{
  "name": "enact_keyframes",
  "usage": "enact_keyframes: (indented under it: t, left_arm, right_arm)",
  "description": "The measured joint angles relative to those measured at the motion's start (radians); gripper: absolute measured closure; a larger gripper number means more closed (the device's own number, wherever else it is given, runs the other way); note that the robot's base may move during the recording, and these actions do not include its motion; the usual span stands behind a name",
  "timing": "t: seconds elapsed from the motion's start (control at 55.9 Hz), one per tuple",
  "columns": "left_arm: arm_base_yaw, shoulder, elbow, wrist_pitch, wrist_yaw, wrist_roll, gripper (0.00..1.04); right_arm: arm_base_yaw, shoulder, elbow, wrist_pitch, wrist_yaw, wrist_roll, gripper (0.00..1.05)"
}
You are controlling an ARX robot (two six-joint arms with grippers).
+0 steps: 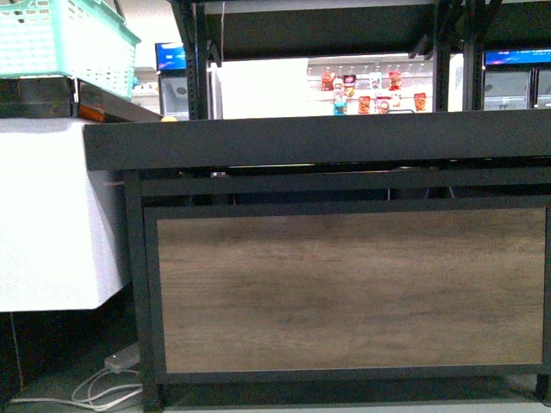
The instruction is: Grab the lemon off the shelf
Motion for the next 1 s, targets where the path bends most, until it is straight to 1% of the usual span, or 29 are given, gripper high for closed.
enact_keyframes:
  t: [1.001]
  left_arm:
    - [0.0,0.0,0.0,0.0,0.0,0.0,0.08]
  right_arm:
    - [0.0,0.0,0.0,0.0,0.0,0.0,0.07]
